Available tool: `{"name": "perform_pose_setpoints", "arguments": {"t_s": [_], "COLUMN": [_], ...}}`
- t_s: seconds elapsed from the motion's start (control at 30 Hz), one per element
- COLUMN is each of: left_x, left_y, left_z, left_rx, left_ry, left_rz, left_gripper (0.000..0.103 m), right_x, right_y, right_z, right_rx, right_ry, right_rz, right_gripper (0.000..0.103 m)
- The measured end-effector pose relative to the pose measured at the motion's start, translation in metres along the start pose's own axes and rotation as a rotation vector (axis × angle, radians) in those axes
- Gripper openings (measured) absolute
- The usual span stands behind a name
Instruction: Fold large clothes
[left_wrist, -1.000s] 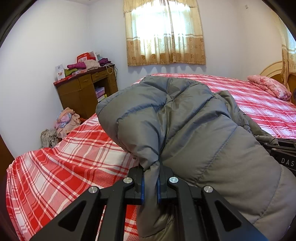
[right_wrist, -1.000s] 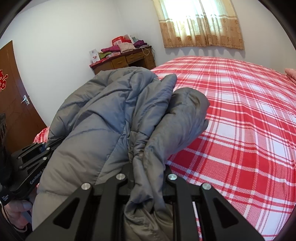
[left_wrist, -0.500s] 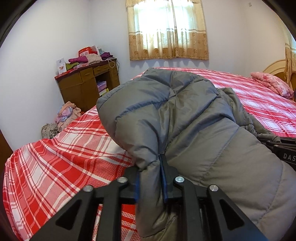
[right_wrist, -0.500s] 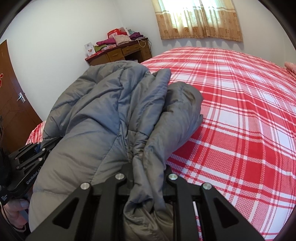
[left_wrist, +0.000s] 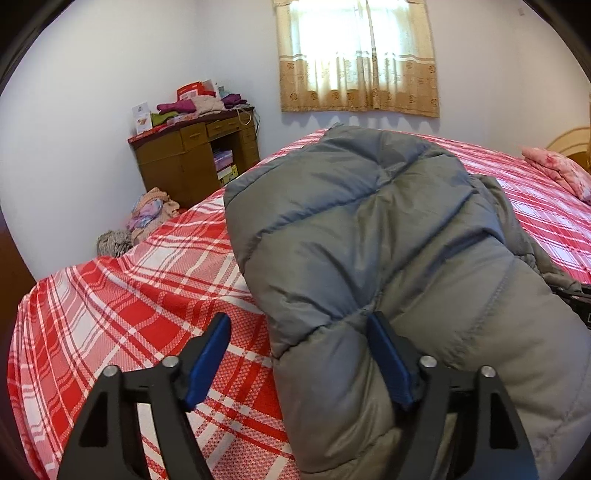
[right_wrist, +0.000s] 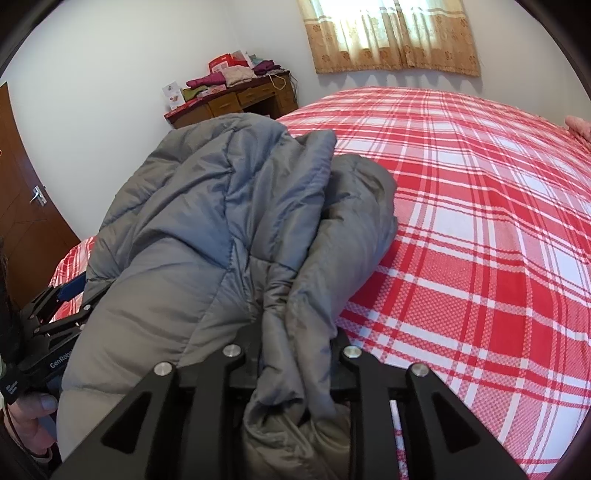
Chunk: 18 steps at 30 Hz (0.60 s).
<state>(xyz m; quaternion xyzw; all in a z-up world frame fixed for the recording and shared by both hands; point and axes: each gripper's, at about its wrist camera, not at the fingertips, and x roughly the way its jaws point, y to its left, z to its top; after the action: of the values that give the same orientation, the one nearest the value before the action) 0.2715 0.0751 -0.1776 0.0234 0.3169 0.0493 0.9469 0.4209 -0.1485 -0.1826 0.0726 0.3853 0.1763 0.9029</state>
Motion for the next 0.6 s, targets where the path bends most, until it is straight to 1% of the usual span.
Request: {"name": "perform_pose_setpoints", "arguments": {"t_s": [0.07, 0.23, 0.33, 0.5, 0.6], "left_x": [0.002, 0.007, 0.010, 0.013, 0.016], "left_y": [0.002, 0.007, 0.010, 0.013, 0.016], "left_z": [-0.001, -0.004, -0.006, -0.008, -0.009], "left_rx": [-0.008, -0.035, -0.049, -0.065, -0.081], "left_ry": [0.003, 0.009, 0.004, 0.004, 0.005], "left_rz": [-0.003, -0.008, -0.004, 0.003, -0.005], "left_gripper": [0.081, 0.087, 0.092, 0.097, 0.099], "right_x": [0.000, 0.003, 0.004, 0.005, 0.006], "right_y": [0.000, -0.002, -0.003, -0.004, -0.004], "right_z": [-0.001, -0.002, -0.004, -0.005, -0.006], "right_rx": [0.003, 0.011, 0.016, 0.020, 0.026], "right_ry": [0.001, 0.005, 0.006, 0.004, 0.001], "right_rz": [-0.003, -0.012, -0.018, -0.022, -0.027], "right_gripper": [0.026, 0.034, 0.038, 0.040, 0.042]}}
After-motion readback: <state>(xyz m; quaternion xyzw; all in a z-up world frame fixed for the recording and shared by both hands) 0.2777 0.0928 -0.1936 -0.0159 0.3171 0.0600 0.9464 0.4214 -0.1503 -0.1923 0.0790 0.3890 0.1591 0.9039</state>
